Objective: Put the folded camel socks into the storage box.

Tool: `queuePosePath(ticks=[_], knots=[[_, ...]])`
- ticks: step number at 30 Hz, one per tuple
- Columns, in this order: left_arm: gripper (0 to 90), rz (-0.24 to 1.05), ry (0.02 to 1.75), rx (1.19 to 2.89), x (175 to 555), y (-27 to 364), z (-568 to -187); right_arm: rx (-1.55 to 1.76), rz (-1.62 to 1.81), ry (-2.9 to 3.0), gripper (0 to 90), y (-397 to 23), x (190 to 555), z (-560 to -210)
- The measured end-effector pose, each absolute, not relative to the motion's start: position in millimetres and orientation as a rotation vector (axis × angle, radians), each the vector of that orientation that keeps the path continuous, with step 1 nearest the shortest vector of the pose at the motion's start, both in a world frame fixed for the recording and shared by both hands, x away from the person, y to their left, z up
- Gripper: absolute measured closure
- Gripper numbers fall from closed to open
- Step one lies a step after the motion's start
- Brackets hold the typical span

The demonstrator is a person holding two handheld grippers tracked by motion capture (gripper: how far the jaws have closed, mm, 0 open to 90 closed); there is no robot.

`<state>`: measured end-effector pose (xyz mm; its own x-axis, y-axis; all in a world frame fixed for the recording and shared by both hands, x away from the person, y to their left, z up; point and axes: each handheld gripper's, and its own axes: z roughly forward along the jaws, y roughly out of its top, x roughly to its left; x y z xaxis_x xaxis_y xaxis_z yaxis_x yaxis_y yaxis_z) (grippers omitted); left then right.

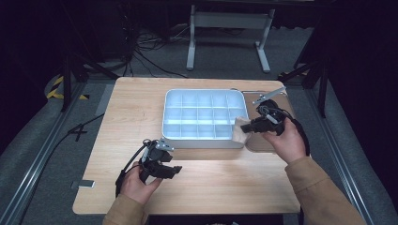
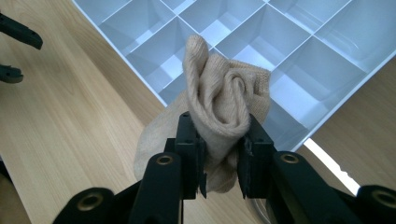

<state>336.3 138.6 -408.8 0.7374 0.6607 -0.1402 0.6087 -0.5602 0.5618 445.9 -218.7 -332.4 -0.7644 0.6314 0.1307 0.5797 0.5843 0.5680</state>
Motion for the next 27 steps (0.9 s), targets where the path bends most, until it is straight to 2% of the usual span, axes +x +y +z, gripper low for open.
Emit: queuePosePath(ticks=[12,27], knots=[[45.3,0.114,0.94,2.352,337.5,137.4,-410.4,1.125,0.839,2.736,73.0,-215.7,476.5,-335.8],[45.2,0.108,0.936,2.359,337.9,137.0,-411.3,1.143,0.674,2.716,72.7,-209.1,492.5,-351.8]])
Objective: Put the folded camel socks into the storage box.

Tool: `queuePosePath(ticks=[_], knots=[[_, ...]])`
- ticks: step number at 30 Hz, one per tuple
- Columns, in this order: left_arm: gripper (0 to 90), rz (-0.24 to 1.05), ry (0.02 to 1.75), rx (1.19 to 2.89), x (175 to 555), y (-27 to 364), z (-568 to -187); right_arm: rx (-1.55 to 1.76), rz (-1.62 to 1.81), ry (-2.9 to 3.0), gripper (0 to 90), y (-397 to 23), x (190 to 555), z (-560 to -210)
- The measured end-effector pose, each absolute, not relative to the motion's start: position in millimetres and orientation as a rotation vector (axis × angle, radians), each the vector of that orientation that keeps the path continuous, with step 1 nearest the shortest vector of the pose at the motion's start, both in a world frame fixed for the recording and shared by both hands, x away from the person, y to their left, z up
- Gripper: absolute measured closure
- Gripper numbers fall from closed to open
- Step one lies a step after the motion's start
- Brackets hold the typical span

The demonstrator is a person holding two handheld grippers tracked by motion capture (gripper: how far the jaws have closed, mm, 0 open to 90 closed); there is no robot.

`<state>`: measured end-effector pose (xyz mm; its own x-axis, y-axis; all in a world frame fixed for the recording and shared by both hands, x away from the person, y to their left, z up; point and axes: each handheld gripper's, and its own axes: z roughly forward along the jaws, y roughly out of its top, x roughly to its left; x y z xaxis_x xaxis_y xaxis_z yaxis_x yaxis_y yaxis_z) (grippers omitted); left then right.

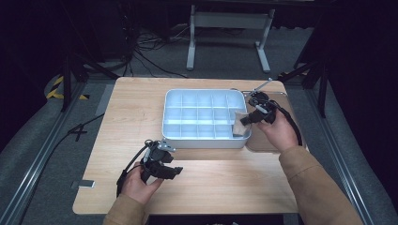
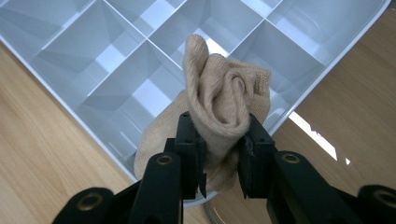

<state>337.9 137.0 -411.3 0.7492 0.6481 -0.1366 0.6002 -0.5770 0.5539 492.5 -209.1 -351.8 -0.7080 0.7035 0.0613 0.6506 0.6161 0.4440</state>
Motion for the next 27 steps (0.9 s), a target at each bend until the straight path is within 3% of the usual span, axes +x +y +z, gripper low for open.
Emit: queuePosePath(ticks=[27], knots=[[44.9,0.102,0.941,2.364,337.6,136.5,-412.4,1.102,0.409,2.791,72.0,-185.2,489.3,-398.4]])
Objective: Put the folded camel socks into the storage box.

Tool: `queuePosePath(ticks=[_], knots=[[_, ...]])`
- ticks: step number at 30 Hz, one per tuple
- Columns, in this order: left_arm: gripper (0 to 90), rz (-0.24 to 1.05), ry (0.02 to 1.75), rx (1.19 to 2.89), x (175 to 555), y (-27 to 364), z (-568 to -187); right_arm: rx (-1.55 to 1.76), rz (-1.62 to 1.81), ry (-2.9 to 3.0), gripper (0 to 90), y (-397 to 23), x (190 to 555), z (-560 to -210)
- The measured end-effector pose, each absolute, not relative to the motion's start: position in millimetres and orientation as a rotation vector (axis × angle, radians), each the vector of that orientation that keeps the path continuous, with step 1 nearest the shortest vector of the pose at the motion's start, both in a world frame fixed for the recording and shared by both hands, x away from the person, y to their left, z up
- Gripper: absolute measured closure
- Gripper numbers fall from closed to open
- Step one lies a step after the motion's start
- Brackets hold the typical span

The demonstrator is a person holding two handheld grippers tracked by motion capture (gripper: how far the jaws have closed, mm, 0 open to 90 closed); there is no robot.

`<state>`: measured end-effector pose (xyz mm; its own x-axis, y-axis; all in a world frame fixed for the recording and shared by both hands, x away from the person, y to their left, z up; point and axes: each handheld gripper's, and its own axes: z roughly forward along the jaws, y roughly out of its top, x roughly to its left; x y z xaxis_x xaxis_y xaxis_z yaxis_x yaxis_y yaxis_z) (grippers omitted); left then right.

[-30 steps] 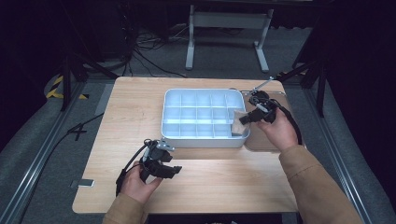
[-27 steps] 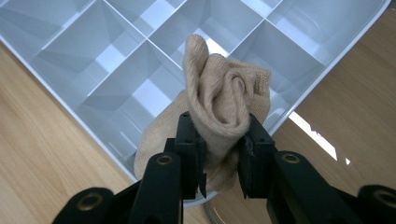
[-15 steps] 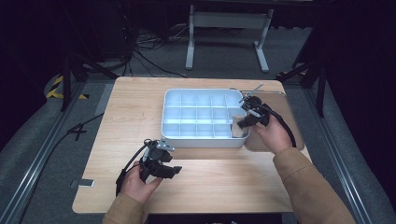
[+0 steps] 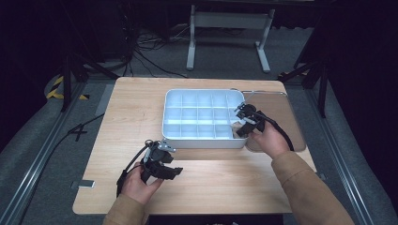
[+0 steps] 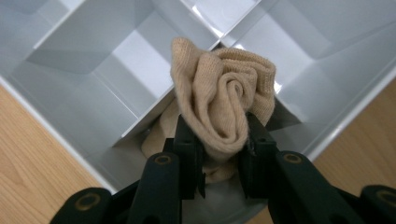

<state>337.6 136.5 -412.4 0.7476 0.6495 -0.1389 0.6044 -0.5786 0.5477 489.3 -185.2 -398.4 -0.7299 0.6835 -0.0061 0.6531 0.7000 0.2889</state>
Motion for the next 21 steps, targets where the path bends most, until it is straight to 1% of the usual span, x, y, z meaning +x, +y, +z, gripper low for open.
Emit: queuePosePath(ticks=[21], knots=[[44.6,0.113,0.988,2.356,329.2,150.3,-414.2,1.136,0.207,2.841,72.4,-168.6,502.0,-417.2]])
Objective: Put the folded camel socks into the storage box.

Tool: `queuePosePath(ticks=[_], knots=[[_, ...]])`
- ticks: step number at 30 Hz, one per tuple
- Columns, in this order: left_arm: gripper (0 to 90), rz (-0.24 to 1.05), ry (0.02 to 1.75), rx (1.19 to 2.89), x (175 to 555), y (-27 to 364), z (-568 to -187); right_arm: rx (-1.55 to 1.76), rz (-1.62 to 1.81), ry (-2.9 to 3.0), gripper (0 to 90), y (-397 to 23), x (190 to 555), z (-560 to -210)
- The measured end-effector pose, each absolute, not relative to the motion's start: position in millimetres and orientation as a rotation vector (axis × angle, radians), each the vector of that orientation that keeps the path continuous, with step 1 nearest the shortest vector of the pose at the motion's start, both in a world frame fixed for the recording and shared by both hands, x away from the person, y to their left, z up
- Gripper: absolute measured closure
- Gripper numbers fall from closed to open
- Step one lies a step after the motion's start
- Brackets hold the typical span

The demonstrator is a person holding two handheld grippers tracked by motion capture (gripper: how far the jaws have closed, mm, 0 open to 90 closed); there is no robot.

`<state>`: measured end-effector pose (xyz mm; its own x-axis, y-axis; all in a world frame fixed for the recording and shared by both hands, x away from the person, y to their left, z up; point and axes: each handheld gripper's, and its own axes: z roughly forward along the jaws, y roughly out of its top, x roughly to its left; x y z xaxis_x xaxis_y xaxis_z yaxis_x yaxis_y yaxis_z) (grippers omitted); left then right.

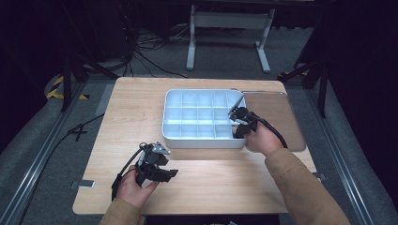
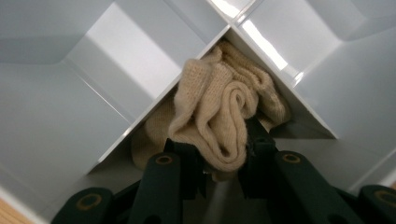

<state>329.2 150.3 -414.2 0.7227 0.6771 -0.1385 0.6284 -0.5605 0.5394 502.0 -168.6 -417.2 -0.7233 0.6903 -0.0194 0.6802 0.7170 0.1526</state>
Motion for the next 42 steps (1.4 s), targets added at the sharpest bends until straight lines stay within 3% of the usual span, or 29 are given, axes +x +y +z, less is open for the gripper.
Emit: queuePosePath(ticks=[6,11,15,42], knots=[[44.6,0.116,0.991,2.354,328.2,151.3,-414.2,1.127,0.2,2.844,70.7,-167.5,502.5,-417.8],[44.6,0.109,0.99,2.357,330.1,150.2,-415.5,1.105,0.268,2.836,56.3,-168.7,496.6,-410.8],[44.6,0.109,0.989,2.357,330.8,149.8,-416.2,1.084,0.281,2.821,51.2,-170.3,492.1,-405.4],[44.6,0.122,1.02,2.342,323.6,158.7,-416.6,0.994,0.751,2.741,49.3,-204.5,440.1,-347.2]])
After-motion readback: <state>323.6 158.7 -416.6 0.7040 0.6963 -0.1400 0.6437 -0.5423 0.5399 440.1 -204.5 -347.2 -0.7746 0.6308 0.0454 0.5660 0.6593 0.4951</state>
